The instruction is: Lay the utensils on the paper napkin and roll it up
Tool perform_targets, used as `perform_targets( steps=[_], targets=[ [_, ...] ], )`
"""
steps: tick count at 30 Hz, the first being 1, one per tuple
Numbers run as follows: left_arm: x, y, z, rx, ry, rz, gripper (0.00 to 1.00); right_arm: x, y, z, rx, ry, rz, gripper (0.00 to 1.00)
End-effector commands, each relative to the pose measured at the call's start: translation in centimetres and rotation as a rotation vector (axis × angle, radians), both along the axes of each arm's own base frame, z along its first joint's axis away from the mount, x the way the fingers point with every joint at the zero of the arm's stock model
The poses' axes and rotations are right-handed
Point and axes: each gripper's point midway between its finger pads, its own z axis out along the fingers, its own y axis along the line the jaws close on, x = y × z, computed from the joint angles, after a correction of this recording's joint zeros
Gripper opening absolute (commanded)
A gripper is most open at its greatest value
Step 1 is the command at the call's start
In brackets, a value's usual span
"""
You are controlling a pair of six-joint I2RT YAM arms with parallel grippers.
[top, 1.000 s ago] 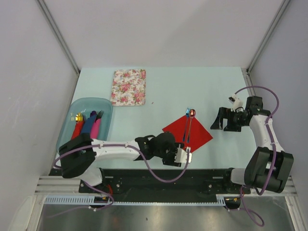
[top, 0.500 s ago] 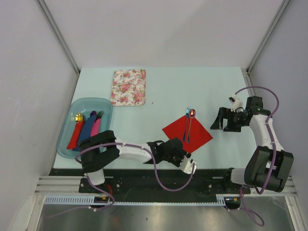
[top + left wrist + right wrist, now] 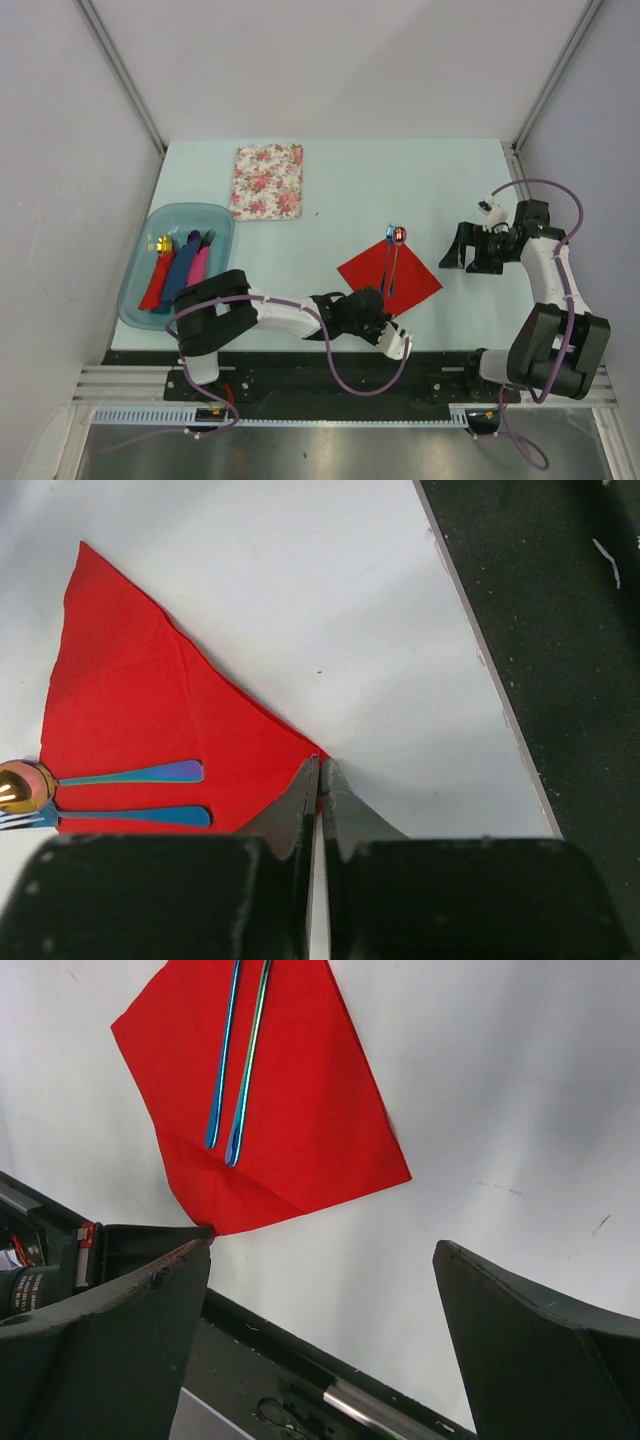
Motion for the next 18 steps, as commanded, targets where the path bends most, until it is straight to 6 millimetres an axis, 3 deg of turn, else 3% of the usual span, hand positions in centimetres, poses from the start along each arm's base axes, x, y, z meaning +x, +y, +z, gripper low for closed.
perform_targets(
  steps=[1, 10, 14, 18],
  targets=[
    [-0.8, -1.5, 1.7, -0.03, 0.044, -0.003, 0.0, 0.8, -0.2, 1.7, -0.001, -0.06, 0.013, 1.0],
    [-3.0, -2.4, 4.0, -0.031, 0.172, -0.009, 0.0, 0.9, -0.2, 2.1, 0.002, -0.068, 0.014, 1.0],
    [-3.1, -2.8, 5.5, -0.034, 0.205, -0.003, 0.0, 0.9, -0.1, 2.3, 0.006, -0.069, 0.018, 1.0],
    [-1.7, -3.4, 7.3, -0.053, 0.24, 0.033, 0.0, 1.1, 0.0, 2.6, 0.013, -0.071, 0.021, 1.0]
  ],
)
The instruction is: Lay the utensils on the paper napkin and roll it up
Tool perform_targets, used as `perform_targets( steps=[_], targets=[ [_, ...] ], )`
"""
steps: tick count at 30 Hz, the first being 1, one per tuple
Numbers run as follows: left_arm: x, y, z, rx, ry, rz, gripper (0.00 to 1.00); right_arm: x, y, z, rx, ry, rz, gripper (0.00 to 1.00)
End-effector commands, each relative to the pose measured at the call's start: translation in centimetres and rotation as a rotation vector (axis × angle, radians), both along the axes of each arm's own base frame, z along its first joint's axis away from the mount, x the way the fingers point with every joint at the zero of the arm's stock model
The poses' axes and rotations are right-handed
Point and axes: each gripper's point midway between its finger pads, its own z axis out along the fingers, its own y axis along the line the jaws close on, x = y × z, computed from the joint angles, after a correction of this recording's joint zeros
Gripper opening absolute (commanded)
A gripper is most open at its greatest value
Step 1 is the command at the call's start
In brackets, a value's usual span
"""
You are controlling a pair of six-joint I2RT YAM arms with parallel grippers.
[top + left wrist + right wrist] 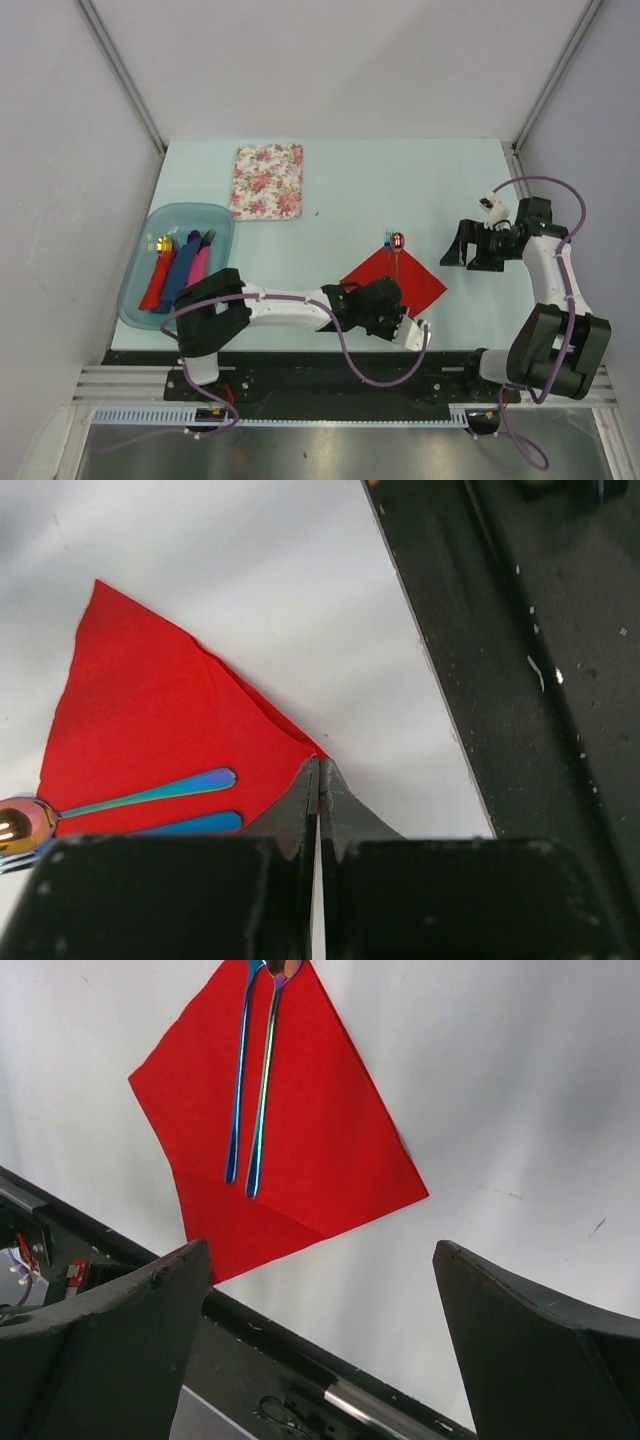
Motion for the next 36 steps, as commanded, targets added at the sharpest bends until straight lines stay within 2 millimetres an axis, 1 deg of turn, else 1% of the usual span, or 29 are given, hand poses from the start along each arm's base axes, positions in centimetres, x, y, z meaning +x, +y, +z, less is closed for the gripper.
perform_targets(
  steps=[1, 3, 5, 6, 7, 8, 9, 10, 11, 13, 14, 15, 19, 20, 22, 23, 25, 26, 27, 28, 29, 30, 31, 32, 34, 35, 36],
  targets=[
    [0.9, -0.9, 4.1, -0.061, 0.077, 0.03, 0.0, 1.0, 0.1, 2.0, 0.011, -0.059, 0.015, 1.0],
    [1.8, -1.3, 4.7, -0.071, 0.075, 0.04, 0.0, 1.0, 0.2, 2.0, 0.022, -0.056, 0.018, 1.0],
    [2.9, -1.2, 4.5, -0.068, 0.074, 0.058, 0.0, 1.2, 0.2, 2.2, 0.028, -0.056, 0.018, 1.0],
    [3.4, -1.5, 4.9, -0.077, 0.072, 0.064, 0.0, 1.3, 0.4, 2.2, 0.039, -0.057, 0.021, 1.0],
    [4.2, -1.4, 4.4, -0.066, 0.083, 0.085, 0.0, 1.5, 0.4, 2.2, 0.048, -0.05, 0.019, 1.0],
    [4.6, -1.5, 4.2, -0.062, 0.088, 0.093, 0.0, 1.6, 0.5, 2.3, 0.059, -0.048, 0.02, 1.0],
    [5.2, -1.8, 4.7, -0.071, 0.087, 0.1, 0.0, 1.7, 0.7, 2.4, 0.076, -0.045, 0.022, 1.0],
    [5.9, -1.7, 4.5, -0.069, 0.086, 0.116, 0.0, 1.8, 0.8, 2.3, 0.092, -0.034, 0.024, 1.0],
    [6.3, -1.8, 3.9, -0.059, 0.089, 0.123, 0.0, 2.0, 0.9, 2.4, 0.11, -0.025, 0.019, 1.0],
    [7.5, -2.0, 4.0, -0.064, 0.084, 0.145, 0.0, 2.1, 1.8, 2.7, 0.178, -0.01, 0.03, 0.99],
    [7.9, -2.1, 3.3, -0.054, 0.087, 0.153, 0.0, 2.1, 2.1, 2.3, 0.218, 0.023, 0.029, 0.97],
    [8.3, -2.3, 3.4, -0.059, 0.086, 0.162, 0.0, 2.0, 2.9, 2.6, 0.288, 0.042, 0.037, 0.95],
    [10.2, -2.5, 2.8, -0.061, 0.077, 0.203, 0.01, 1.7, 3.8, 1.6, 0.39, 0.144, 0.05, 0.87],
    [10.5, -2.6, 2.7, -0.061, 0.073, 0.209, 0.01, 1.4, 4.1, 1.1, 0.427, 0.191, 0.047, 0.84],
    [11.0, -2.7, 2.3, -0.057, 0.065, 0.22, 0.02, 1.1, 4.4, 0.6, 0.469, 0.229, 0.043, 0.8],
    [11.2, -2.7, 2.3, -0.06, 0.058, 0.225, 0.04, 1.3, 4.6, 0.3, 0.483, 0.234, 0.039, 0.76],
    [11.8, -2.6, 2.0, -0.06, 0.049, 0.243, 0.08, 1.0, 4.9, -0.5, 0.501, 0.273, 0.031, 0.7],
    [11.9, -2.7, 1.9, -0.059, 0.045, 0.248, 0.13, 0.9, 5.1, -0.7, 0.507, 0.28, 0.036, 0.64],
    [12.2, -2.8, 2.0, -0.066, 0.042, 0.255, 0.16, 0.9, 5.3, -0.9, 0.509, 0.289, 0.036, 0.62],
    [12.4, -2.7, 1.9, -0.066, 0.047, 0.266, 0.22, 0.8, 5.7, -1.0, 0.515, 0.302, 0.041, 0.59],
    [12.5, -2.7, 1.8, -0.065, 0.048, 0.273, 0.25, 0.7, 5.8, -1.2, 0.514, 0.303, 0.041, 0.54],
    [12.7, -2.7, 1.9, -0.067, 0.049, 0.281, 0.28, 0.6, 5.9, -1.3, 0.512, 0.305, 0.043, 0.52],
    [12.7, -2.6, 1.7, -0.063, 0.064, 0.295, 0.32, 0.5, 6.0, -1.4, 0.512, 0.31, 0.041, 0.49],
    [12.8, -2.5, 1.7, -0.06, 0.073, 0.301, 0.34, 0.4, 6.3, -1.6, 0.507, 0.313, 0.046, 0.45],
    [12.9, -2.0, 1.7, -0.049, 0.118, 0.338, 0.37, 0.3, 6.4, -1.6, 0.5, 0.312, 0.049, 0.4],
    [13.0, -1.8, 2.0, -0.052, 0.14, 0.357, 0.38, 0.2, 6.6, -1.8, 0.496, 0.312, 0.052, 0.38],
    [12.7, -1.6, 2.2, -0.052, 0.183, 0.363, 0.39, 0.0, 6.8, -1.9, 0.493, 0.314, 0.054, 0.37]
  ],
)
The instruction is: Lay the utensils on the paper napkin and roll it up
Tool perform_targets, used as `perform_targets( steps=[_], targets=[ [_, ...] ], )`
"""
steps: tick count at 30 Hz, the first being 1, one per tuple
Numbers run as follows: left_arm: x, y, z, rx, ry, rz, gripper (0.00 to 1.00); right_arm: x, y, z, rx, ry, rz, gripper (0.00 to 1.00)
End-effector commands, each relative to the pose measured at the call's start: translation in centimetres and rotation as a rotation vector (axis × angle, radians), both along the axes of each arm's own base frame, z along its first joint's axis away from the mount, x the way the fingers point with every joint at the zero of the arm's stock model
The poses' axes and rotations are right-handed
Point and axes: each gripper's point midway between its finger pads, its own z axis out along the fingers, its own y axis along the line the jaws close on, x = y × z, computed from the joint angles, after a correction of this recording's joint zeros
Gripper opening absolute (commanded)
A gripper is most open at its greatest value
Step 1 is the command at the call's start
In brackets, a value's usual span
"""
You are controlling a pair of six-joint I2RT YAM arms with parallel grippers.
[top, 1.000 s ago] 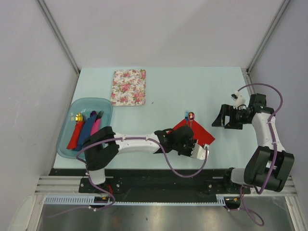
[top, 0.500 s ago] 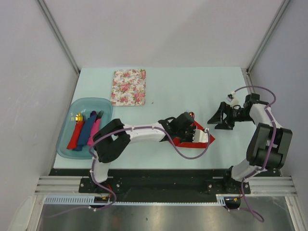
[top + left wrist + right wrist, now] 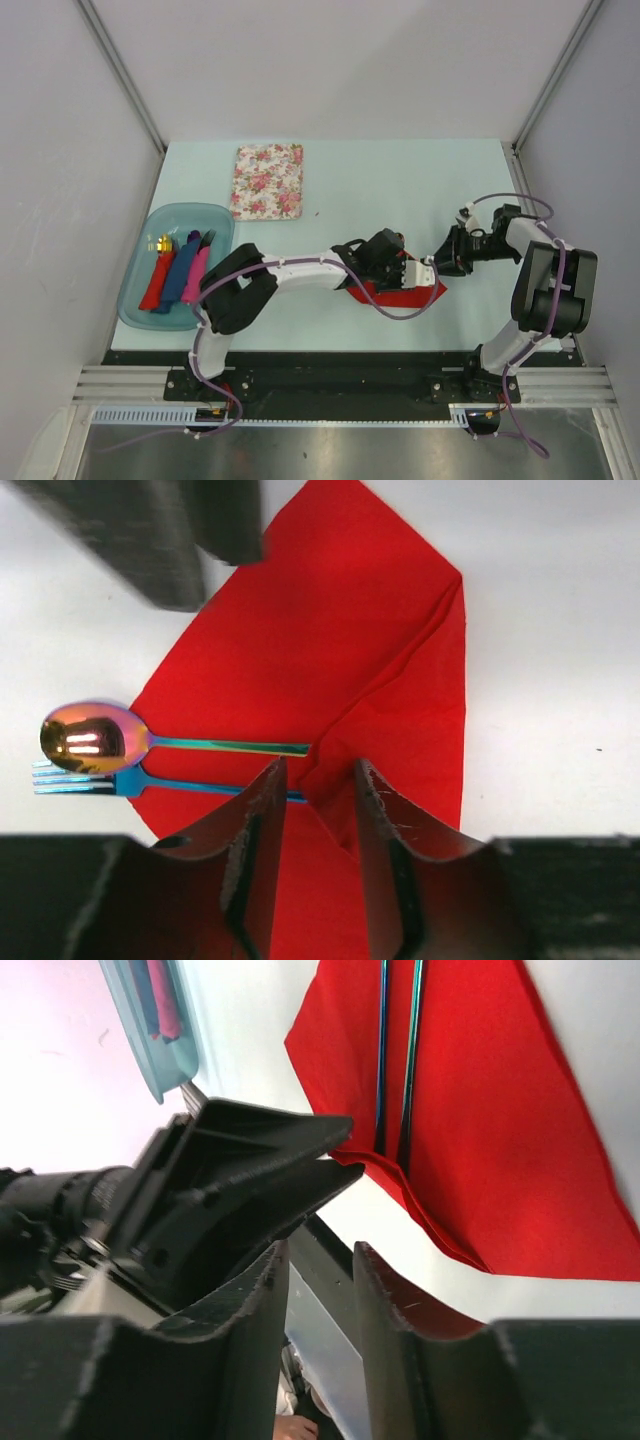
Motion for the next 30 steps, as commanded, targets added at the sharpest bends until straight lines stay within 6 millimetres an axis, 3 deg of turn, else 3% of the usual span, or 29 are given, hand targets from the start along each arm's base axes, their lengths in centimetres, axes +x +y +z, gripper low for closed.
perform_targets(
  steps=[1, 5, 9, 19, 22, 23, 24, 26, 27, 28, 30],
  targets=[
    [1.2, 0.1, 2.4, -0.071, 0.132, 0.12, 0.4, -0.1, 0.9, 0.5, 0.013, -0.026, 0.007, 0.35],
    [1.0, 1.0, 2.5, -0.089, 0.328, 0.216, 0.42, -0.6, 2.0, 0.3, 0.005, -0.038, 0.045, 0.23],
    [0.8, 1.5, 2.2, -0.086, 0.493, 0.289, 0.45, -1.3, 3.5, 0.1, -0.003, -0.034, 0.099, 0.24],
    [2.0, 1.9, 1.2, -0.103, 0.625, 0.369, 0.39, -2.2, 4.9, -1.3, -0.002, 0.021, 0.161, 0.15],
    [2.0, 2.8, 1.6, -0.145, 0.66, 0.357, 0.46, -2.2, 5.2, -1.5, -0.005, 0.023, 0.172, 0.16],
    [1.8, 3.1, 3.5, -0.193, 0.636, 0.33, 0.48, -2.1, 5.1, -1.5, -0.007, 0.022, 0.17, 0.17],
    [1.2, 4.0, 2.9, -0.2, 0.611, 0.293, 0.5, -1.9, 5.0, -1.4, -0.007, 0.016, 0.166, 0.17],
    [0.0, 4.9, 3.9, -0.214, 0.547, 0.231, 0.54, -1.6, 4.8, -1.1, -0.003, 0.001, 0.158, 0.17],
    [-0.6, 6.0, 4.3, -0.211, 0.45, 0.195, 0.55, -1.4, 4.5, -0.9, -0.005, -0.009, 0.147, 0.18],
    [-2.0, 5.9, 4.5, -0.191, 0.396, 0.151, 0.55, -1.2, 4.3, -0.6, -0.008, -0.023, 0.142, 0.18],
    [-3.3, 6.9, 3.8, -0.124, 0.253, 0.094, 0.54, -0.7, 3.9, 0.0, -0.02, -0.059, 0.13, 0.19]
  ],
)
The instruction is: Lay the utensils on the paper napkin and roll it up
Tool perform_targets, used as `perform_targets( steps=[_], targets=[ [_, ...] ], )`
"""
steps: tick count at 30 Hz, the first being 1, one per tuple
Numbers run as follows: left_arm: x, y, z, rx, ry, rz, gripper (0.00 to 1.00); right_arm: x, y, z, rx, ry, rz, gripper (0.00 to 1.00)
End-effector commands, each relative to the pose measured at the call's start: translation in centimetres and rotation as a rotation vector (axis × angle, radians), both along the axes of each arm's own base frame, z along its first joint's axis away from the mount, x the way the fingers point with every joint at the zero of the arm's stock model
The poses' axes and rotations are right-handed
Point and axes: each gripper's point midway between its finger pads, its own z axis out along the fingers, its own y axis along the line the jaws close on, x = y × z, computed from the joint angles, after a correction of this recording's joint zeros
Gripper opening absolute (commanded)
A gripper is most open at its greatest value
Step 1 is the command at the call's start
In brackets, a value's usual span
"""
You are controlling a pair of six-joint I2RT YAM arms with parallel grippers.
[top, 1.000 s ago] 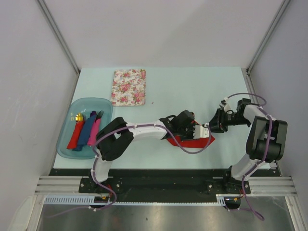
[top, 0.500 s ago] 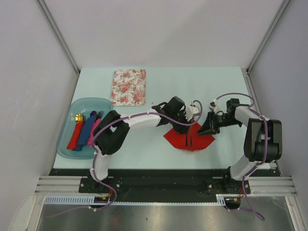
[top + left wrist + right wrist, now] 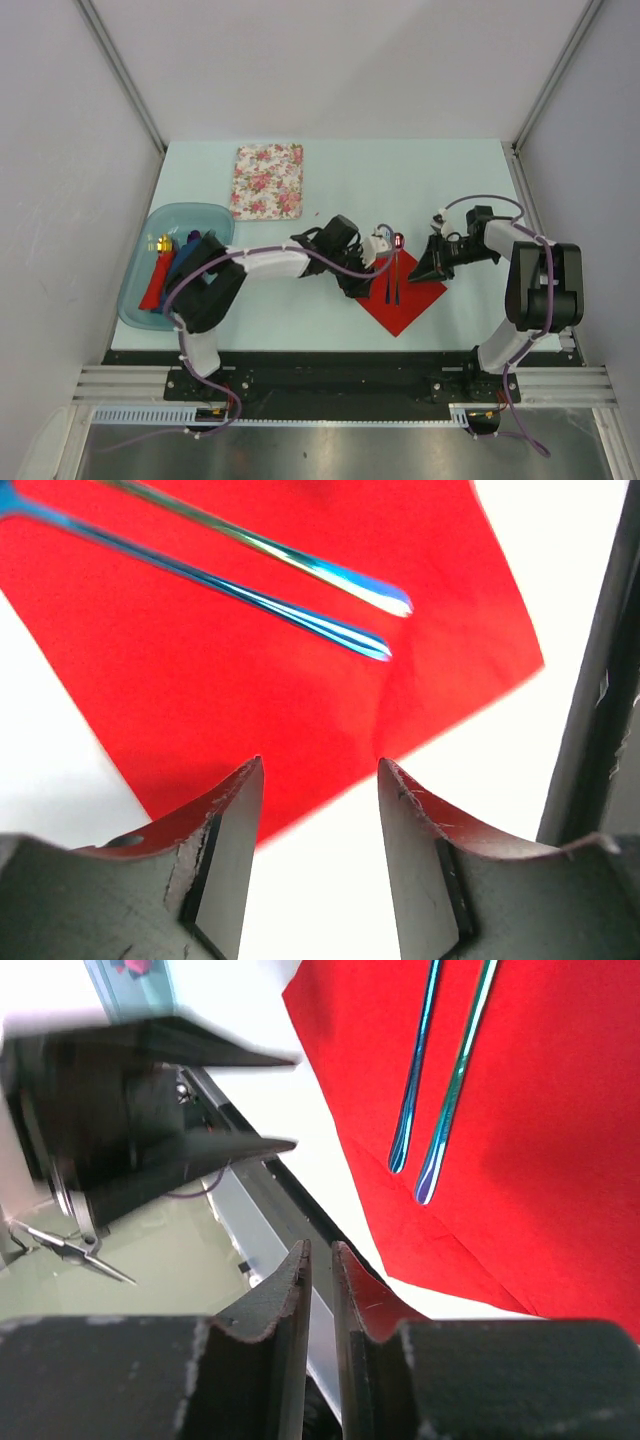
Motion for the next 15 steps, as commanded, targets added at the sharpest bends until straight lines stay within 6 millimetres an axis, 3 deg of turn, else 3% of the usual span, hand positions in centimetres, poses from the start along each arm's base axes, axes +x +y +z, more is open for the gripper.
perform_targets(
  steps=[1, 3, 6, 8, 11, 15],
  targets=[
    [-2.6, -1.0, 4.0, -0.017, -0.41, -0.209, 0.54, 1.9, -0.9, 2.0, -0.015, -0.112, -0.026, 0.2],
    [-3.3, -0.5, 2.8, 0.02, -0.565, -0.283, 0.55, 2.7, -1.4, 2.9, -0.045, -0.17, -0.034, 0.22],
    [-4.9, -1.3, 3.2, 0.006, -0.789, -0.363, 0.57, 4.7, -2.8, 4.5, -0.161, -0.323, -0.059, 0.28],
    [-6.0, -2.5, 3.9, -0.033, -0.891, -0.397, 0.58, 6.4, -4.2, 5.6, -0.27, -0.437, -0.082, 0.38],
    [-7.2, -3.5, 3.5, -0.053, -0.973, -0.466, 0.58, 8.7, -6.4, 8.1, -0.418, -0.619, -0.144, 0.47],
    [-8.4, -4.7, 2.8, -0.075, -1.033, -0.549, 0.56, 11.3, -9.0, 11.5, -0.537, -0.792, -0.232, 0.5]
  ],
)
